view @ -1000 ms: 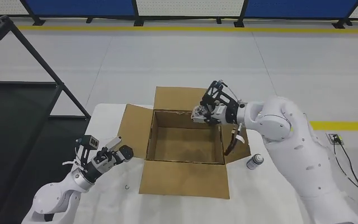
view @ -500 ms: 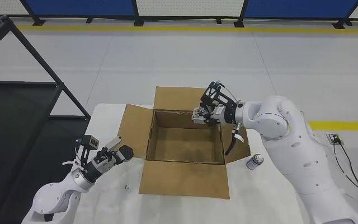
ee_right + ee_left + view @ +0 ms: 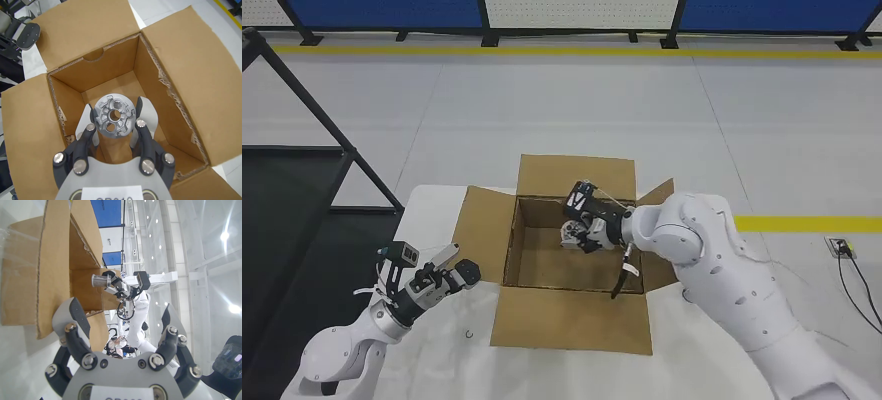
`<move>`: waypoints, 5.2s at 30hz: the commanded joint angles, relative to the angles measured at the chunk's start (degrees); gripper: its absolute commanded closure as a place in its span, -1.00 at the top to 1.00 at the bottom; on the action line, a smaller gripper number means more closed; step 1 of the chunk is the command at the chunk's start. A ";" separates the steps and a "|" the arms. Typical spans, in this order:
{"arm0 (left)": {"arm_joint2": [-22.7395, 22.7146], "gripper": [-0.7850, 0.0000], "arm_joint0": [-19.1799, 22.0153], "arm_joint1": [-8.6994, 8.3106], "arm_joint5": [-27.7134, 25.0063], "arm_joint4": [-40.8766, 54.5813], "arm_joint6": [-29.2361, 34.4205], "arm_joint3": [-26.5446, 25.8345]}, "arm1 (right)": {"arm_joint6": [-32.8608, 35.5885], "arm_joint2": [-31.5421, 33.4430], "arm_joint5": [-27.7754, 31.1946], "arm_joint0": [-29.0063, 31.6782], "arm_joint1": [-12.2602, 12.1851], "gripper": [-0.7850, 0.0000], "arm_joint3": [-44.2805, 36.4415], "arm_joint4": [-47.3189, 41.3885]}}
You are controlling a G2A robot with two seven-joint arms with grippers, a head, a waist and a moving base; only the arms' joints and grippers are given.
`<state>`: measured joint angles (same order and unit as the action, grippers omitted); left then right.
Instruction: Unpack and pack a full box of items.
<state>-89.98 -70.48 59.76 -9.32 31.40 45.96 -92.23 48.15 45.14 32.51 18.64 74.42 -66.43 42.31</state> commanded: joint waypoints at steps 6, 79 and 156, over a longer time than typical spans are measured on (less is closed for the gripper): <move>0.00 1.00 0.00 0.00 0.00 0.00 0.00 0.00 | -1.13 -3.00 -1.60 -2.15 1.56 -1.00 3.71 -0.18; 0.00 1.00 0.00 0.00 0.00 0.00 0.00 0.00 | -20.67 -19.10 4.49 -14.54 23.29 1.00 49.58 0.86; 0.00 1.00 0.00 0.00 0.00 0.00 0.00 0.00 | -3.14 50.32 -1.94 47.38 -7.26 -1.00 -21.11 14.58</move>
<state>-89.98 -70.48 59.76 -9.32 31.40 45.96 -92.23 44.85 95.58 30.65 66.15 67.23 -87.65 57.06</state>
